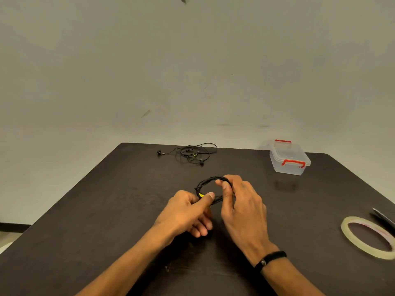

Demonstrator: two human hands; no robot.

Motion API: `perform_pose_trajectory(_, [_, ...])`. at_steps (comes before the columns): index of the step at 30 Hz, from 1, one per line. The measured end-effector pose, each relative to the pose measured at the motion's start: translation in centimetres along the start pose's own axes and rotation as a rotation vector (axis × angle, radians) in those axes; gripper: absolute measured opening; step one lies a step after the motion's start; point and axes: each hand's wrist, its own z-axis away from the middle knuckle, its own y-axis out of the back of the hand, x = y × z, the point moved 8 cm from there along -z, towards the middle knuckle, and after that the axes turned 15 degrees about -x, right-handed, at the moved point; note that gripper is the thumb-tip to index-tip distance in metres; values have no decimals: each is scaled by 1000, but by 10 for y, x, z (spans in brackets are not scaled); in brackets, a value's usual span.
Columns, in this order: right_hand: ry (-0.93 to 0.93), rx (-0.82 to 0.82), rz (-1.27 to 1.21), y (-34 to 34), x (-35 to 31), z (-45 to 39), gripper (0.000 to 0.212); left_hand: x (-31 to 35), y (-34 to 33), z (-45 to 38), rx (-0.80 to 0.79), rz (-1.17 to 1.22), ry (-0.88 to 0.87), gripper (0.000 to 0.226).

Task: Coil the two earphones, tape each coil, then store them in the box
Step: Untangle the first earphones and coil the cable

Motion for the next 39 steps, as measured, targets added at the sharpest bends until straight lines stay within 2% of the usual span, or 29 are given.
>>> perform_pose_trajectory(3, [-4,8,38,2,0,-1,19,0,6,0,1,-3,19,45])
perform_pose_trajectory(6, [0,0,61,0,-1,-2,16,0,11,-2,-44,114,-37,35])
perform_pose_trajectory(10, [-9,-74,-53,-9,6,-4,10,-2,17,-9,-57,174,-90,26])
perform_pose_trajectory(12, [11,-121,-136,-14,7,-3,9,-2,16,-10,-70,107,-91,23])
perform_pose_trajectory(16, [107,-181,-174,-16,-6,-1,11,-1,13,-10,-55,-244,-83,22])
perform_pose_trajectory(17, [107,-176,-165,-14,-6,-2,12,-1,11,-10,-81,-259,-89,22])
perform_pose_trajectory(18, [97,-158,-148,-12,-5,-3,13,0,8,-10,-132,-190,-95,20])
perform_pose_trajectory(21, [56,-74,-54,-3,4,-6,17,-1,-6,-6,-369,224,-52,12])
perform_pose_trajectory(23, [70,-21,18,5,5,-9,21,1,-14,1,-488,431,-12,14])
perform_pose_trajectory(27, [66,70,25,21,14,-17,30,-1,-19,6,-598,513,31,58])
perform_pose_trajectory(30, [-39,-3,-188,15,30,-20,20,1,-19,10,-646,337,-1,67])
perform_pose_trajectory(33, [-311,-202,-746,-18,41,-13,20,-2,-14,5,-601,179,-62,65])
perform_pose_trajectory(36, [-550,-312,-1203,-44,39,-2,15,-3,0,-4,-479,196,-105,47])
perform_pose_trajectory(39, [-628,-353,-1355,-46,38,0,12,-5,20,-12,-290,336,-117,36])
